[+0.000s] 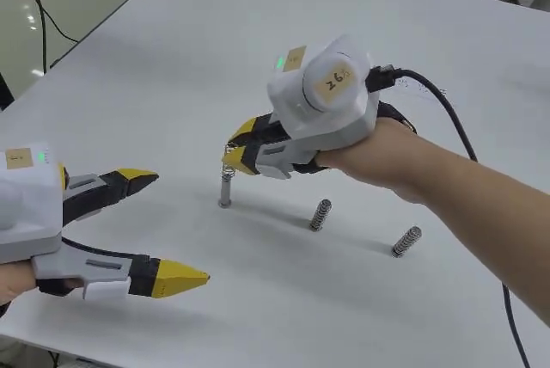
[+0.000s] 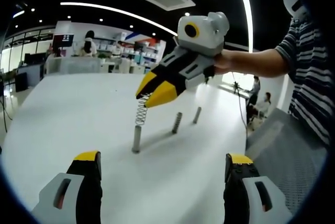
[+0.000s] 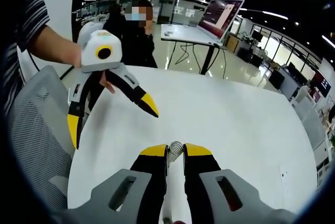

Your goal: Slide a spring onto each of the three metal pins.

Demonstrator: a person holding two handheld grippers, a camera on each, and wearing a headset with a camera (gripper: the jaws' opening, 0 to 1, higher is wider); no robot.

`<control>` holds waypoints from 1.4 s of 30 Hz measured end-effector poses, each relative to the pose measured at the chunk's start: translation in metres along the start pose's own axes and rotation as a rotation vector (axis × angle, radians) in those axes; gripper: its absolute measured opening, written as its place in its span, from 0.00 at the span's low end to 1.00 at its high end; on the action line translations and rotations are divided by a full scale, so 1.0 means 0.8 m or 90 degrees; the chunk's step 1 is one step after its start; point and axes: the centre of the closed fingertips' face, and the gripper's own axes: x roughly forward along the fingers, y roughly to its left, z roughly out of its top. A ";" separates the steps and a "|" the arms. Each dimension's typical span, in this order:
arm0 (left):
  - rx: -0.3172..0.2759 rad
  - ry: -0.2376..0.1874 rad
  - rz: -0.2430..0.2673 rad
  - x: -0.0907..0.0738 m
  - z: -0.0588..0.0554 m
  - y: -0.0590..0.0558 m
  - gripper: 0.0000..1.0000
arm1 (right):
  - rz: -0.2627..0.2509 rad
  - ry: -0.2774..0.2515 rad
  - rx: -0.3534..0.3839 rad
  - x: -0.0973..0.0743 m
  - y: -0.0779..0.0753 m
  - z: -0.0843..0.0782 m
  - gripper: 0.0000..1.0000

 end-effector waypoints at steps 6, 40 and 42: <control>0.000 0.001 0.001 0.000 -0.001 0.001 0.95 | 0.003 0.000 0.002 0.001 0.002 0.000 0.08; -0.005 0.001 0.002 -0.003 -0.001 -0.001 0.94 | 0.009 0.014 0.015 0.011 0.007 -0.014 0.08; -0.006 0.001 0.003 -0.003 0.000 0.000 0.94 | 0.010 0.016 0.012 0.011 0.006 -0.015 0.08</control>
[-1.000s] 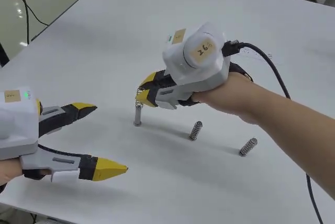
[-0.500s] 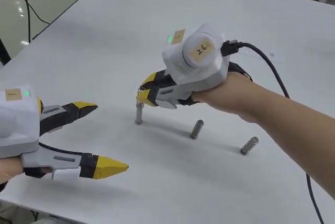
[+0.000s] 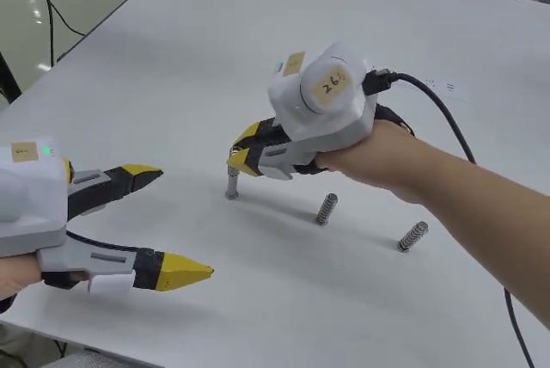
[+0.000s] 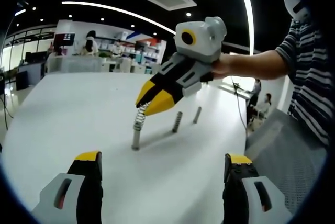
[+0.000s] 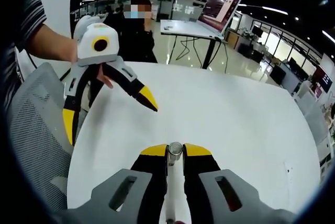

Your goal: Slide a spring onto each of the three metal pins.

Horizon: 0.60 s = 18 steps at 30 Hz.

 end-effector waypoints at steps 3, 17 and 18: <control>0.000 0.001 0.002 -0.001 0.000 0.002 0.94 | 0.001 0.000 0.002 0.000 0.000 0.000 0.08; -0.007 0.004 0.001 0.001 -0.005 0.002 0.93 | 0.008 0.009 0.003 0.006 -0.002 -0.007 0.08; -0.007 0.004 0.000 0.001 -0.005 0.001 0.93 | 0.007 0.005 0.005 0.007 -0.003 -0.006 0.08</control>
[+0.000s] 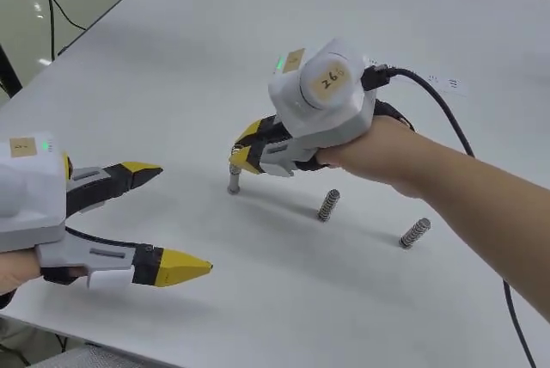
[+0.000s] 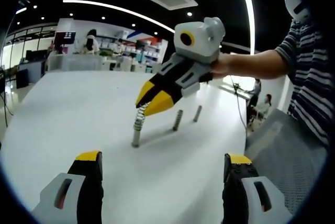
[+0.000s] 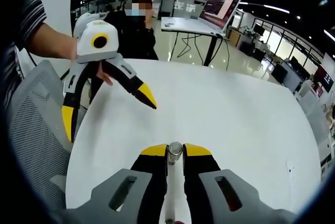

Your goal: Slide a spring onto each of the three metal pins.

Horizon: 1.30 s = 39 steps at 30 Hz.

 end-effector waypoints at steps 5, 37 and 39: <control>-0.001 0.000 0.000 0.000 -0.001 0.000 0.93 | 0.004 0.013 0.001 0.004 0.001 -0.006 0.08; -0.007 -0.002 0.001 0.002 0.003 -0.001 0.92 | 0.010 0.050 0.008 0.033 0.007 -0.040 0.09; -0.005 -0.002 0.000 0.003 0.005 -0.001 0.91 | 0.011 0.051 0.012 0.032 0.007 -0.040 0.09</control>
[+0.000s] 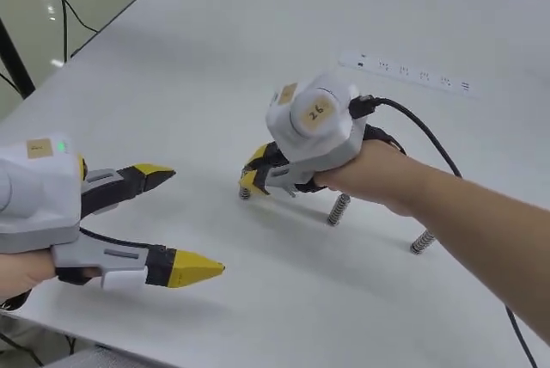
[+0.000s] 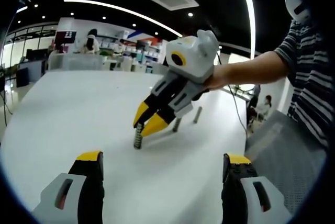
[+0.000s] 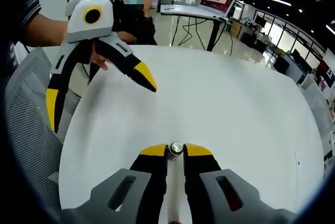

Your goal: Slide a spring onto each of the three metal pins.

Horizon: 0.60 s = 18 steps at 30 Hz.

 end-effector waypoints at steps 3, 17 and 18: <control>-0.001 -0.002 -0.001 0.001 0.003 0.001 0.92 | -0.003 0.000 -0.003 -0.001 -0.002 0.000 0.09; 0.021 -0.004 -0.018 0.017 0.027 -0.006 0.91 | -0.036 -0.064 0.042 -0.045 -0.013 0.016 0.21; 0.022 -0.005 -0.019 0.018 0.029 -0.007 0.91 | -0.038 -0.069 0.046 -0.048 -0.014 0.016 0.22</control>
